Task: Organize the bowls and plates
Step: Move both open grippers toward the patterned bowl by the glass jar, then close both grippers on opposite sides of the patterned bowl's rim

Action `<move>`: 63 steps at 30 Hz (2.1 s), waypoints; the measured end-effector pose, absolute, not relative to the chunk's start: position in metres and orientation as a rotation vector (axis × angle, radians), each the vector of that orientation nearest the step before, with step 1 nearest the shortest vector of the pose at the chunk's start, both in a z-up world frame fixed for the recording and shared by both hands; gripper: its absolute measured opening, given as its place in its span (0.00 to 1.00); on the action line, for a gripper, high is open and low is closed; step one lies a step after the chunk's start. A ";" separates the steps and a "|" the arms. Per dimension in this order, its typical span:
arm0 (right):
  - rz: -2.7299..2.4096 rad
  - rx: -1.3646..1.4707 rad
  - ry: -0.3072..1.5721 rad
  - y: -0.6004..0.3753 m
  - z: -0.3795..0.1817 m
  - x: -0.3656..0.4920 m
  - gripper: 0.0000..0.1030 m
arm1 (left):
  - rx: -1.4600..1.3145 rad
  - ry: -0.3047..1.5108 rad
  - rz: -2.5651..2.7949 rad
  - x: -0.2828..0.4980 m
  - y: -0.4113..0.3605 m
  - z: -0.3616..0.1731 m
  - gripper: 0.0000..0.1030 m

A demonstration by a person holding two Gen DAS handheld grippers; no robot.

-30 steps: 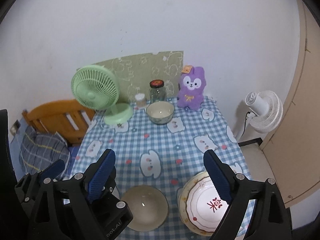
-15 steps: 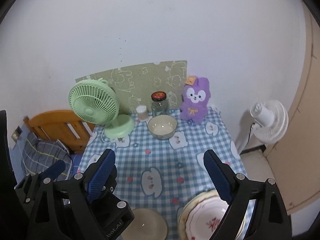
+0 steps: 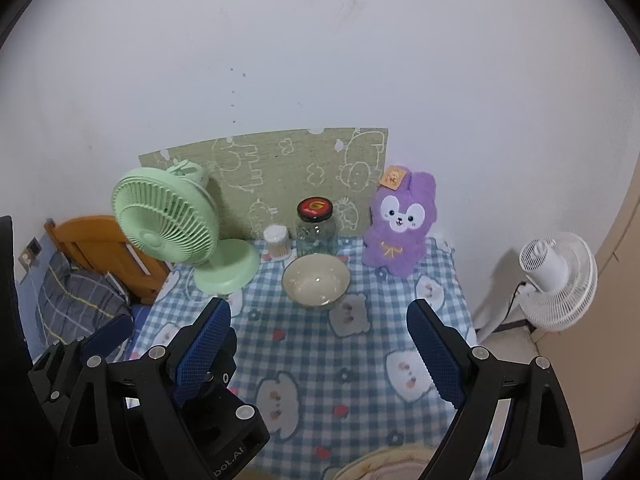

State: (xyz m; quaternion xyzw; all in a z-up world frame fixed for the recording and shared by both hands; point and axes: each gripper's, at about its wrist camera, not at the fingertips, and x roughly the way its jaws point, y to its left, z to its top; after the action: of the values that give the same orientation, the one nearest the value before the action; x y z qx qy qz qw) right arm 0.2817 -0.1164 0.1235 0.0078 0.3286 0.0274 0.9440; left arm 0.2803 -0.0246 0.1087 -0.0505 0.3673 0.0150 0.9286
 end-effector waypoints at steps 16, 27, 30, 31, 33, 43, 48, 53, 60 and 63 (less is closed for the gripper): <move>0.099 -0.008 0.735 -0.141 0.077 0.389 0.81 | -0.074 0.800 0.072 0.373 -0.050 0.062 0.88; 0.101 -0.007 0.784 -0.139 0.035 0.450 0.79 | -0.077 0.837 0.109 0.427 -0.045 0.021 0.85; 0.102 -0.005 0.797 -0.139 0.023 0.465 0.76 | -0.078 0.848 0.105 0.440 -0.046 0.010 0.80; 0.104 -0.002 0.810 -0.140 0.018 0.470 0.75 | -0.076 0.857 0.105 0.445 -0.046 0.006 0.80; 0.112 0.013 0.831 -0.141 0.009 0.480 0.72 | -0.075 0.881 0.111 0.456 -0.046 -0.003 0.77; 0.112 0.024 0.886 -0.144 -0.035 0.517 0.60 | -0.075 0.948 0.122 0.490 -0.050 -0.044 0.65; 0.100 0.037 0.921 -0.148 -0.056 0.531 0.54 | -0.053 0.974 0.120 0.503 -0.051 -0.062 0.55; 0.087 0.032 0.945 -0.150 -0.072 0.542 0.48 | -0.061 1.005 0.111 0.511 -0.051 -0.078 0.50; 0.085 0.035 0.980 -0.150 -0.089 0.552 0.40 | -0.069 1.043 0.113 0.519 -0.050 -0.096 0.39; 0.088 0.031 0.984 -0.149 -0.094 0.554 0.38 | -0.072 1.046 0.114 0.519 -0.050 -0.101 0.37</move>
State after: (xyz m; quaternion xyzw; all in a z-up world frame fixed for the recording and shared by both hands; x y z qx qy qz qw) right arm 0.5539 -0.1490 -0.0939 0.0149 0.4721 0.0422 0.8804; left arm 0.5191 -0.0500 -0.1012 -0.0345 0.4992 0.0546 0.8641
